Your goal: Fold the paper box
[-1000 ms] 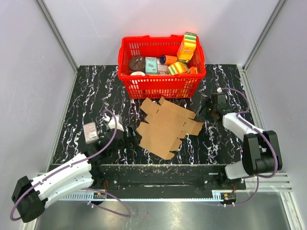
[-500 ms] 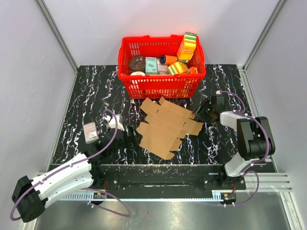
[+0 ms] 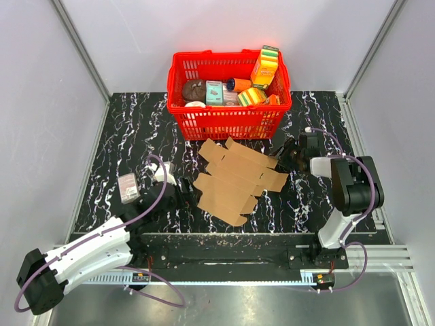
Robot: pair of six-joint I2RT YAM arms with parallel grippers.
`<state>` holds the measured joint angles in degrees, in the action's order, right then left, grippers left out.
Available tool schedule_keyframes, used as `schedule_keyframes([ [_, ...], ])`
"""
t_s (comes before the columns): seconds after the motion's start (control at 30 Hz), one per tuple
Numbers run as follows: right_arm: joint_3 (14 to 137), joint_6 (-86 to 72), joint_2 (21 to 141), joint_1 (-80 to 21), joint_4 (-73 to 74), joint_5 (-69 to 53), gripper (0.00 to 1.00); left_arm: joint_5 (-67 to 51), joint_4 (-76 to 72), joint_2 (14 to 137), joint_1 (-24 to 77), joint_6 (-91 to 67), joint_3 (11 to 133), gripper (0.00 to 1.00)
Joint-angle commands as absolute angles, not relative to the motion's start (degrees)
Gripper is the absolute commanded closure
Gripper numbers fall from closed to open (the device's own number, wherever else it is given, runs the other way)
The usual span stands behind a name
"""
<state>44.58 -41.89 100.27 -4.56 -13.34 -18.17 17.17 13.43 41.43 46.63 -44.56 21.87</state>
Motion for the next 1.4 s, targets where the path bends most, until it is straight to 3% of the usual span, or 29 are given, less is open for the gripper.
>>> schedule_keyframes([
  [0.0,44.38,-42.10,103.71,-4.48,-12.83,-20.13,0.54,17.05,11.16,41.48,46.85,-43.59,21.36,0.01],
  [0.17,44.47,-40.43,104.50,-4.40,-13.36,-20.65,0.62,17.23,11.16,41.75,46.85,-43.59,21.27,0.01],
  [0.53,42.19,-35.34,99.32,-4.57,-14.50,-21.27,0.93,16.70,10.63,41.13,46.85,-43.68,20.65,0.01],
  [1.0,33.93,-35.15,73.58,-10.18,2.63,-14.42,0.95,16.17,11.78,37.71,46.85,-43.33,20.04,0.01],
  [1.17,26.38,-44.98,64.98,-12.65,0.89,-13.18,0.95,15.82,10.73,38.41,46.85,-43.77,19.69,0.01],
  [1.37,24.26,-41.24,58.10,-16.70,-0.97,-9.06,0.95,14.07,6.60,40.95,46.85,-40.17,21.09,0.01],
])
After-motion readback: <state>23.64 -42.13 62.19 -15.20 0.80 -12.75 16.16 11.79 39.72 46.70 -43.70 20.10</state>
